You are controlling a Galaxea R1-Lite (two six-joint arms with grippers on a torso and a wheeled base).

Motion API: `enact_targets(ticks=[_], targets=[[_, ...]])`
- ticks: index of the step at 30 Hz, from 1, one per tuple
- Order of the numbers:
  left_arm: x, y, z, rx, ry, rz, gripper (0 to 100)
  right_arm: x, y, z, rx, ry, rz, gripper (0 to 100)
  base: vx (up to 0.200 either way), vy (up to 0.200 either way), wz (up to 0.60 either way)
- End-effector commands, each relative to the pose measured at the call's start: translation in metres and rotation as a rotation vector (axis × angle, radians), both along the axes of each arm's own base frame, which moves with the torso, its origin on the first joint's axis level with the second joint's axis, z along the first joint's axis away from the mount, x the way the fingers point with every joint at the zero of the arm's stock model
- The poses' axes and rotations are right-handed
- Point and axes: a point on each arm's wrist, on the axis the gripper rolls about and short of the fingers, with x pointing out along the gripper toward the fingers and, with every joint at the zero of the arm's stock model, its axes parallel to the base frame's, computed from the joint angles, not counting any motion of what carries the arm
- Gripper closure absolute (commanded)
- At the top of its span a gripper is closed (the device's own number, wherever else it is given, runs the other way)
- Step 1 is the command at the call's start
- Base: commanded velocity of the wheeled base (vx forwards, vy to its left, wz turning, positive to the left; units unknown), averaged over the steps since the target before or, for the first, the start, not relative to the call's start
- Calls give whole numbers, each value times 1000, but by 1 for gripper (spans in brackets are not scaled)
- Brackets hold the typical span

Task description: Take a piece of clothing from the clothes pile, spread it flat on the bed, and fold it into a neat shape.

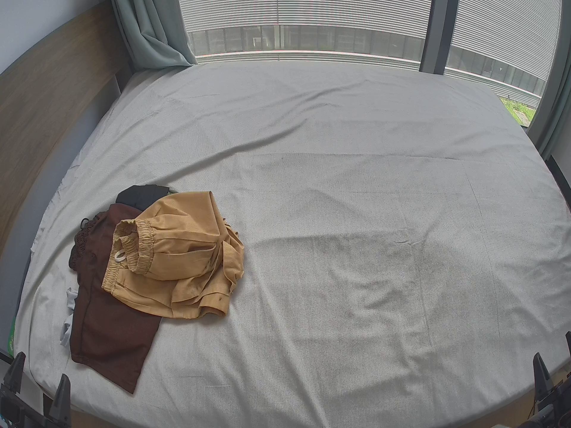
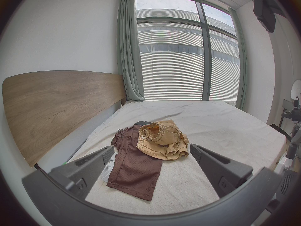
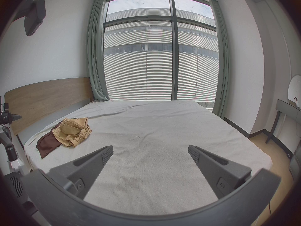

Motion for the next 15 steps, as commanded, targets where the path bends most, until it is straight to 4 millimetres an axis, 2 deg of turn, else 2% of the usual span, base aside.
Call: enact_targets(ticks=[1, 11, 15], targets=[[0, 0, -5, 1, 2, 1, 0, 0, 0, -5, 0, 6, 2, 0, 0, 0, 0], [0, 0, -3, -5, -17, 2, 0, 0, 0, -5, 1, 4, 3, 0, 0, 0, 0], [-3, 0, 11, -8, -108, 2, 0, 0, 0, -5, -2, 4, 2, 0, 0, 0, 0]])
